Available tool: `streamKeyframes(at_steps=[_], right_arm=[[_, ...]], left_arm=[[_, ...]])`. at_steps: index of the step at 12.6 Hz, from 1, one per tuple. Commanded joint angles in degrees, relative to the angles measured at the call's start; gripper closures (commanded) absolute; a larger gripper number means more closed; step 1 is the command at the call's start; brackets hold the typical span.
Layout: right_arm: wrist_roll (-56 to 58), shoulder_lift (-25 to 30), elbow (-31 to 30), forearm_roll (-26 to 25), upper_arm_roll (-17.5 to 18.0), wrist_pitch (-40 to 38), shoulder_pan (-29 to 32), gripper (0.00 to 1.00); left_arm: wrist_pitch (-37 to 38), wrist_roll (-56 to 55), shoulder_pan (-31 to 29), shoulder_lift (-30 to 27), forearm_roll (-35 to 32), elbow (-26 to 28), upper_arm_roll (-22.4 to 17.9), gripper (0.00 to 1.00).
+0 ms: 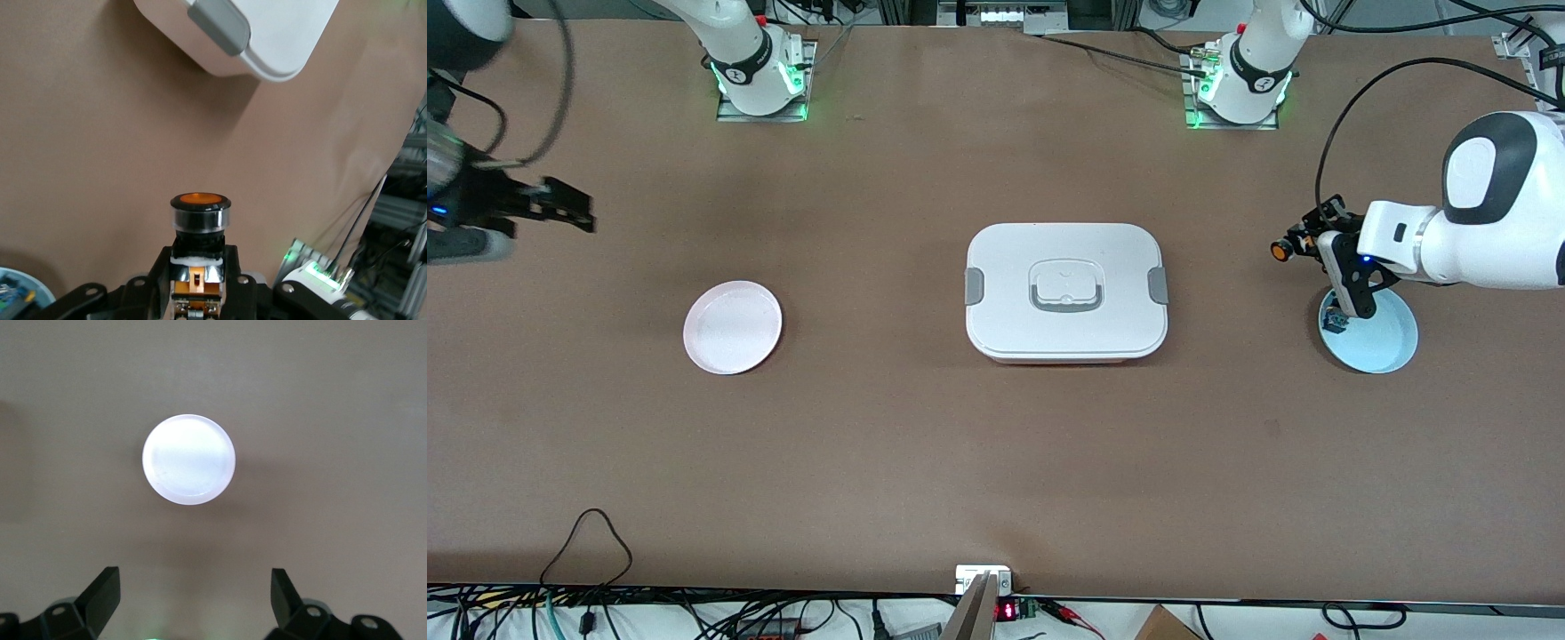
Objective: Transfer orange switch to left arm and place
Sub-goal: 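Carry the switch to the blue plate with the left gripper while the right gripper retracts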
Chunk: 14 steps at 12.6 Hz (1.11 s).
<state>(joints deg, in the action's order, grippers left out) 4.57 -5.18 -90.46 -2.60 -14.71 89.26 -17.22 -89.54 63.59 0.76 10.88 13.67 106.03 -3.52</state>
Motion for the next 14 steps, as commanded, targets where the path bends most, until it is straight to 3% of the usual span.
streamKeyframes(at_steps=[1,10,14], right_arm=[[1.05,0.44,0.81,2.58,-0.93,0.21,0.78,0.00],[5.02,0.09,0.64,4.54,-0.94,3.64,2.89,0.00],[4.40,0.17,0.72,4.54,-0.76,3.64,2.63,0.00]], left_arm=[[-0.90,6.26,-0.76,-0.59,-6.44,-0.38,0.53,1.00],[-11.35,19.80,-6.11,3.53,-15.95,-0.29,0.44,1.00],[-18.38,29.03,-8.49,6.87,-16.83,-0.47,0.35,1.00]])
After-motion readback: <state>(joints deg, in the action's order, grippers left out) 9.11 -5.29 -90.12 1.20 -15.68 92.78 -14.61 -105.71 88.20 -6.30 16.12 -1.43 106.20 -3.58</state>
